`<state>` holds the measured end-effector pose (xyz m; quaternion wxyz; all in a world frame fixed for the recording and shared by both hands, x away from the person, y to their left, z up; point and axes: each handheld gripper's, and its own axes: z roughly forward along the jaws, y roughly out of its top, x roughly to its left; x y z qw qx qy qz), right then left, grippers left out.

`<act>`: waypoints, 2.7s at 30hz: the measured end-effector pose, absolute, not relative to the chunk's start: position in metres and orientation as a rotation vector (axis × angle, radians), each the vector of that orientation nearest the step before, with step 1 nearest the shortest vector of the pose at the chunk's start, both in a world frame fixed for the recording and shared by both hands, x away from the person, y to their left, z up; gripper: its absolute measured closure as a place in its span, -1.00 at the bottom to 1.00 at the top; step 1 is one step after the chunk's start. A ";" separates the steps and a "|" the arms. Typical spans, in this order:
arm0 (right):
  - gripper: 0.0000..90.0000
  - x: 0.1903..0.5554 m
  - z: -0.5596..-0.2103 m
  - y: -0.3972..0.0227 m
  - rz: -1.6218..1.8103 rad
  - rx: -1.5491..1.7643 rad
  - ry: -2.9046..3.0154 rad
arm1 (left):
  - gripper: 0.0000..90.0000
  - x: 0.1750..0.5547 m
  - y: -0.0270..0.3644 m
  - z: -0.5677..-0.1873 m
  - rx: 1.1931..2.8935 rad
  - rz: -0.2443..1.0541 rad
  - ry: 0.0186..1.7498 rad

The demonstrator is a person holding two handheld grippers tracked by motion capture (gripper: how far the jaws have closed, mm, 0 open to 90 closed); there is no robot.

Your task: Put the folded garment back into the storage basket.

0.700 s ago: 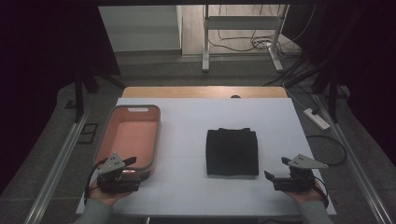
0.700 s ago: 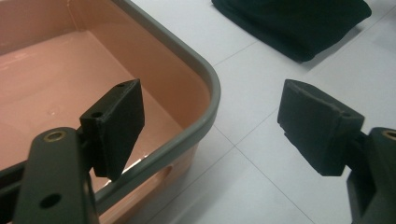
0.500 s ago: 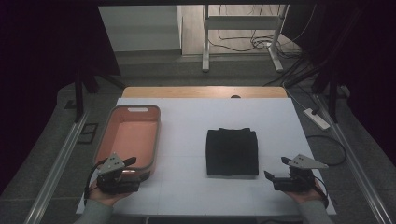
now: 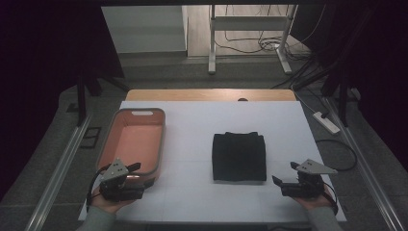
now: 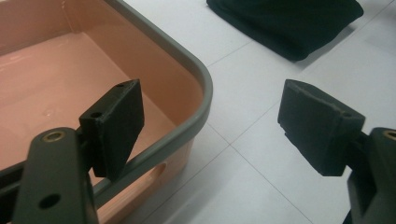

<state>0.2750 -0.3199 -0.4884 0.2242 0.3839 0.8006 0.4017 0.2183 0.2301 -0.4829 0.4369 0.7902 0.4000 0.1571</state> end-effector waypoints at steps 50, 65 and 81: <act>-0.68 0.273 -0.489 -0.323 1.116 1.059 2.206 | -0.50 0.251 0.195 -0.461 1.983 0.329 0.968; -0.68 0.273 -0.490 -0.323 1.114 1.068 2.207 | -0.50 0.259 0.186 -0.460 2.002 0.308 0.957; -0.68 0.274 -0.492 -0.321 1.107 1.065 2.216 | -0.51 0.268 0.174 -0.459 2.023 0.286 0.944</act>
